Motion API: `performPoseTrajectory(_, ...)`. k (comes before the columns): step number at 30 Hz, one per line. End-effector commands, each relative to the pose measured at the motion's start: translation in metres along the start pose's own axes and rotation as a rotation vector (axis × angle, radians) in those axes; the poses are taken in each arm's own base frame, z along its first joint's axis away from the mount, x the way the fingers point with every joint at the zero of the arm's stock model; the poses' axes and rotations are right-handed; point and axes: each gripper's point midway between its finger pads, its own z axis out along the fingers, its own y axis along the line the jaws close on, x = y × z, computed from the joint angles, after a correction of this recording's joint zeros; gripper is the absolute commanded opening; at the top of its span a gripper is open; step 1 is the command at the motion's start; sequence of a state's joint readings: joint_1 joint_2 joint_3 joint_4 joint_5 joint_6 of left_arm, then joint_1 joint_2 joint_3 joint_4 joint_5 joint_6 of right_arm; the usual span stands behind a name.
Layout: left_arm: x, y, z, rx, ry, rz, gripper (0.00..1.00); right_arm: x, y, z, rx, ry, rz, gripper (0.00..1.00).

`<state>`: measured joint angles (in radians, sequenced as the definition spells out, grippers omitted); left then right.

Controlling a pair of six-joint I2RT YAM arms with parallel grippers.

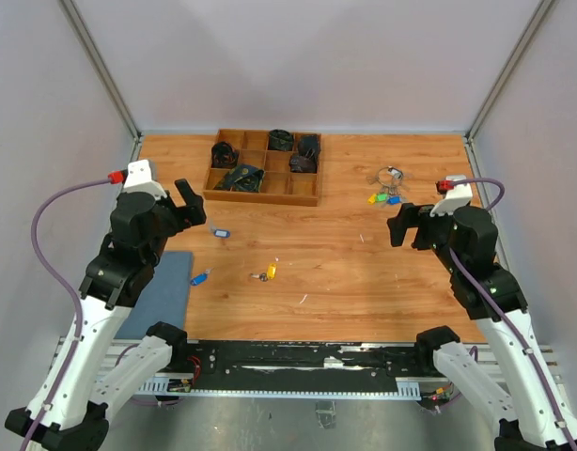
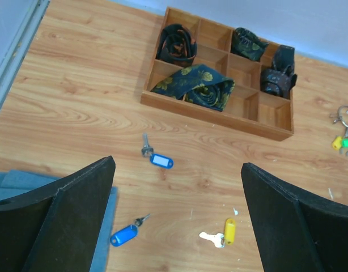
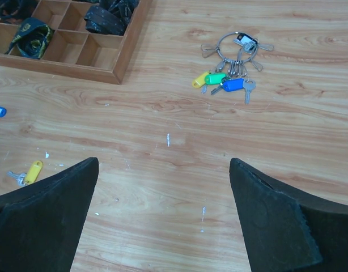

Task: Put the keys on the keyring

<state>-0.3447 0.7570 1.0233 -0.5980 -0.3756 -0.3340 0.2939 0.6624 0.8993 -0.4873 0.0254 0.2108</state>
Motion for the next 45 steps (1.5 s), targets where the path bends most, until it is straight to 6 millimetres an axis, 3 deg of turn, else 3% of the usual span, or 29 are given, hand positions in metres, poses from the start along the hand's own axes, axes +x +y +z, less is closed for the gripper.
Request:
performPoseTrajectory(1, -0.013, -0.013, -0.001, 0.059, -0.05, -0.036, 1.0, 0.012, -0.007, 0.007, 0.038, 0.039, -0.008, 0.99)
performPoseTrajectory(12, -0.009, -0.012, 0.005, 0.056, -0.063, -0.023, 1.0, 0.013, -0.005, 0.011, 0.027, 0.066, -0.04, 0.99)
performPoseTrajectory(22, 0.018, -0.026, 0.022, 0.136, -0.011, 0.011, 1.0, 0.044, -0.004, 0.038, 0.034, 0.327, -0.064, 0.99)
performPoseTrajectory(28, 0.043, -0.027, 0.029, 0.16, 0.039, 0.047, 0.97, 0.041, 0.01, 0.058, -0.023, 0.385, -0.048, 0.99)
performPoseTrajectory(32, 0.065, -0.031, 0.032, 0.201, 0.099, 0.064, 0.97, 0.032, 0.013, 0.077, -0.023, 0.401, -0.035, 0.99)
performPoseTrajectory(36, 0.089, -0.035, 0.033, 0.241, 0.179, 0.084, 0.97, 0.025, 0.004, 0.105, 0.019, 0.38, -0.015, 1.0)
performPoseTrajectory(41, 0.115, -0.04, 0.032, 0.296, 0.245, 0.092, 0.97, 0.026, -0.023, 0.153, 0.066, 0.399, 0.051, 0.73)
performPoseTrajectory(45, 0.113, -0.04, 0.032, 0.298, 0.24, 0.098, 0.97, 0.035, -0.04, 0.189, 0.099, 0.449, 0.075, 0.66)
